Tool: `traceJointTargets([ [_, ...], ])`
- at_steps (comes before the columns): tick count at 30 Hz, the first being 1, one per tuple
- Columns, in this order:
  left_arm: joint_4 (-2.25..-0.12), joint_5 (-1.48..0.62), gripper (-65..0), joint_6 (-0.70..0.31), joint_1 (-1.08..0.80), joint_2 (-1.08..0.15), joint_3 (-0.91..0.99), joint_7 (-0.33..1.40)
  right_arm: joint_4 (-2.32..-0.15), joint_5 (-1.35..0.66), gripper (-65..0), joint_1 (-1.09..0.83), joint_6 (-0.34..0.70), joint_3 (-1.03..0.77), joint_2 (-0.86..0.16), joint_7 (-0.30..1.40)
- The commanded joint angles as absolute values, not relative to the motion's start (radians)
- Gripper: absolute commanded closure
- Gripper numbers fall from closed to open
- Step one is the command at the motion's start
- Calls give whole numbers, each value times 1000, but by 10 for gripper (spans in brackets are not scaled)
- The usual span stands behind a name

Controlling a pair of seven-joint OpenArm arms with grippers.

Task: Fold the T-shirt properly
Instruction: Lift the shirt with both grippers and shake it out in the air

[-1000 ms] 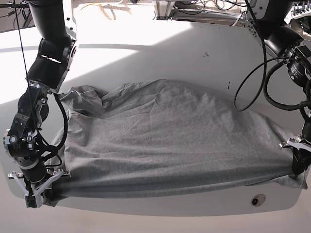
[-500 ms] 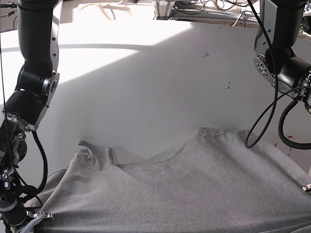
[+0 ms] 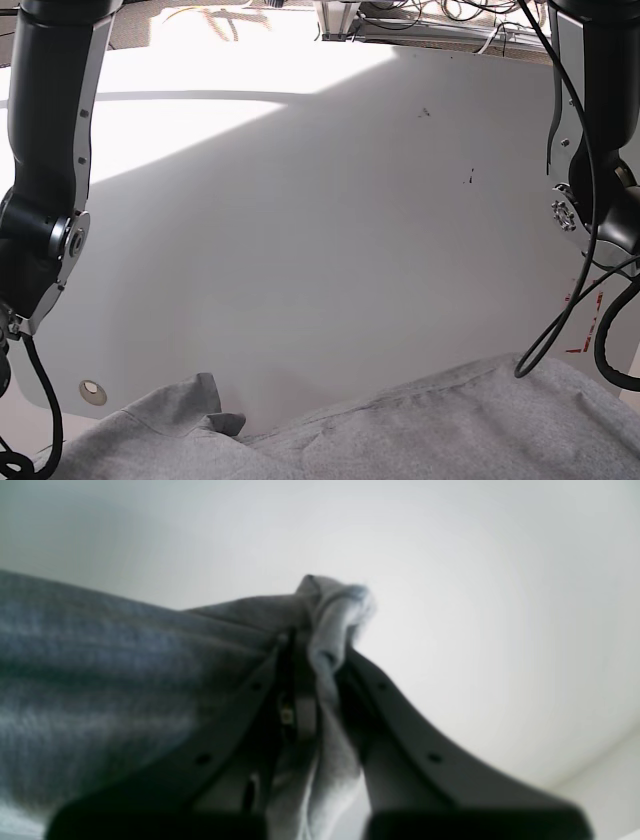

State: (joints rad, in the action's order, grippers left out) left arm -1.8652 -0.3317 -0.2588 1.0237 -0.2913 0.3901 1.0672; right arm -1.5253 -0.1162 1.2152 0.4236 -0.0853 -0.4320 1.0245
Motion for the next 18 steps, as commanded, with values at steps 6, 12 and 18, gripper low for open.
traceJointTargets([
  [6, -1879, -329, 0, -255, 958, -300, 397, 1043, -1618, -110, -2, 1139, 437, -91, -466, 1040],
  [12, -1890, -334, 0, -257, 828, -289, 414, 1041, -1719, -110, -2, 954, 437, -166, -464, 1040],
  [18, -1934, -406, 0, -257, 657, -266, 487, 1041, -1873, -110, -2, 707, 437, -254, -455, 1040],
])
